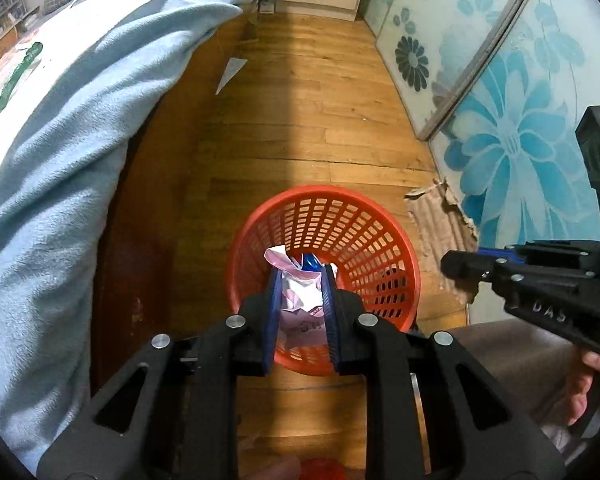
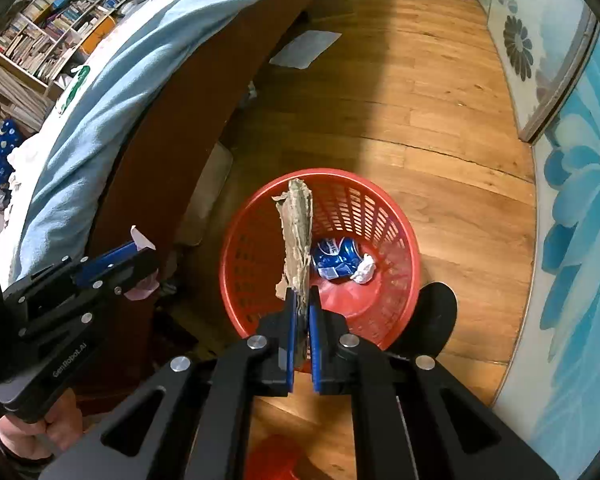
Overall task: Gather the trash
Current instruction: 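Release the cardboard strip and pink wrapper from both grippers into the red wastebasket, then grasp crumpled white paper with the left gripper while the right gripper grasps a white plastic sheet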
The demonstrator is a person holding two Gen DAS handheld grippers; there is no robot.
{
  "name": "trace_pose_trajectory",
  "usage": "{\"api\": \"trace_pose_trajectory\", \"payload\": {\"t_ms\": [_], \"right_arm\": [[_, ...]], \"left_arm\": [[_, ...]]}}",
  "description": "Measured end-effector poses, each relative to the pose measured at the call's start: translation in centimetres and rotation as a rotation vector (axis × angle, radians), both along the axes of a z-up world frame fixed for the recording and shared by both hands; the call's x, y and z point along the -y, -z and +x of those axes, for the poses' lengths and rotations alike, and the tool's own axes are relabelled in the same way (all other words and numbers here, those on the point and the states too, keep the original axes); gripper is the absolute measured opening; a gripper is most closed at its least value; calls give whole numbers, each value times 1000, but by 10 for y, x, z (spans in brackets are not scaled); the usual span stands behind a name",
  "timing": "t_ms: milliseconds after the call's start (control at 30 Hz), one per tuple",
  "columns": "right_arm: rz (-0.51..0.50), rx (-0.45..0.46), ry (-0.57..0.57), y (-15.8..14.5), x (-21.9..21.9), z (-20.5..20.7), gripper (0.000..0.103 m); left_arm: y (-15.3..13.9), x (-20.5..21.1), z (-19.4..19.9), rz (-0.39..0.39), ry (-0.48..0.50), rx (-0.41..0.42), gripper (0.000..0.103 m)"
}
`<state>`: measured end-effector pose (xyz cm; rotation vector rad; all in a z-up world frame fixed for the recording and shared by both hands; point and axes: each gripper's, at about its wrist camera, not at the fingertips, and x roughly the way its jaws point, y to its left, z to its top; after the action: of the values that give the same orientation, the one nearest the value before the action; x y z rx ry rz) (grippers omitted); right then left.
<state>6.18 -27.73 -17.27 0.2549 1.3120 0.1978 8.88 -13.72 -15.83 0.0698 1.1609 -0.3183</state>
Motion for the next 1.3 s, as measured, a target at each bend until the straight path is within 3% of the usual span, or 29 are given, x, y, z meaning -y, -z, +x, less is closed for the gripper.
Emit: {"api": "trace_pose_trajectory", "payload": {"t_ms": [100,167,200,233,267,533,733,833,1000,1200,1300], "right_arm": [[-29,14,-7,-1,-10,6,8],[-62,26,-15,-3,-14,8,15],[-75,31,-16,-7,-14,8,23],[-88,36,-11,-9,-14,7,46],[-101,46,-2,-11,-12,6,54],[-80,119,121,-43,21,1,53],[1,207,97,-72,2,5,53],[13,281,31,-90,-30,9,53],[-32,434,-158,-120,-105,8,54],[-11,522,-362,-146,-190,5,53],[8,534,-429,-157,-226,9,53]], "left_arm": [[-4,0,-4,3,8,17,21],[-7,0,-4,-1,10,22,32],[-9,-2,-5,-4,7,24,48],[-11,-4,-6,-8,2,29,61],[-14,-6,-6,-7,-6,39,64],[-44,-23,-9,-7,-40,110,64],[-93,-67,-21,-18,-114,241,70],[-119,-103,-28,-18,-184,310,72],[-152,-200,-39,-59,-395,369,73],[-156,-308,-58,-22,-631,393,73],[-150,-345,-62,-10,-700,380,73]]}}
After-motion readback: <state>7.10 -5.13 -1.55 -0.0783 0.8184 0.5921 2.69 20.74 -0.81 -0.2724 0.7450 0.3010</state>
